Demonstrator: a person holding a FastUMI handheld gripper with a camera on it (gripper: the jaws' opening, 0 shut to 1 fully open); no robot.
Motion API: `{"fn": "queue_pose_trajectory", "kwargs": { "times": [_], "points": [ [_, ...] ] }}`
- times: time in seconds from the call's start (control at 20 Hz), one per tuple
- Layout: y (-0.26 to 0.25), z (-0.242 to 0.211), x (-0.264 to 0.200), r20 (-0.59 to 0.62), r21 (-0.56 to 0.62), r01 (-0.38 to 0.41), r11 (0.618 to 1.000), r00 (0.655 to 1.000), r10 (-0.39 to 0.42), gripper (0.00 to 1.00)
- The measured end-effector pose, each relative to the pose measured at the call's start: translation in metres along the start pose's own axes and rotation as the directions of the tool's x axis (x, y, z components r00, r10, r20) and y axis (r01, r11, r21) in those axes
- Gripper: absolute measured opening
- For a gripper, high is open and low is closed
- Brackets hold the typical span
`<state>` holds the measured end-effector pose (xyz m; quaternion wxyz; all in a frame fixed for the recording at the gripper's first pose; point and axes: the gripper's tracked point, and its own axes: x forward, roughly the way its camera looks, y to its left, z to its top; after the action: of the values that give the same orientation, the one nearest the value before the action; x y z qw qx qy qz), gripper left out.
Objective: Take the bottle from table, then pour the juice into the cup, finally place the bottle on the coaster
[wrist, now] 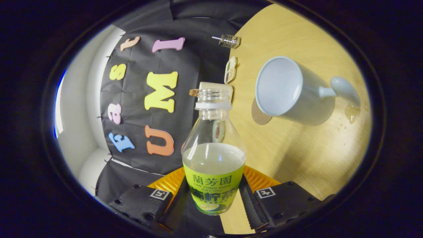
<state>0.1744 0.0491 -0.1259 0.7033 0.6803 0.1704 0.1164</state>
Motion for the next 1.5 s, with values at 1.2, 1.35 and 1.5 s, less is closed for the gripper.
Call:
{"fn": "queue_pose_trajectory", "kwargs": {
  "times": [1.2,1.35,1.5],
  "points": [
    [0.017,0.012,-0.009,-0.03,0.332,-0.17,0.928,0.981,0.19,0.8],
    [0.016,0.014,-0.01,-0.036,0.344,-0.169,0.924,0.981,0.193,0.8],
    [0.016,0.018,-0.012,-0.029,0.389,-0.183,0.903,0.977,0.211,0.8]
  ]
}}
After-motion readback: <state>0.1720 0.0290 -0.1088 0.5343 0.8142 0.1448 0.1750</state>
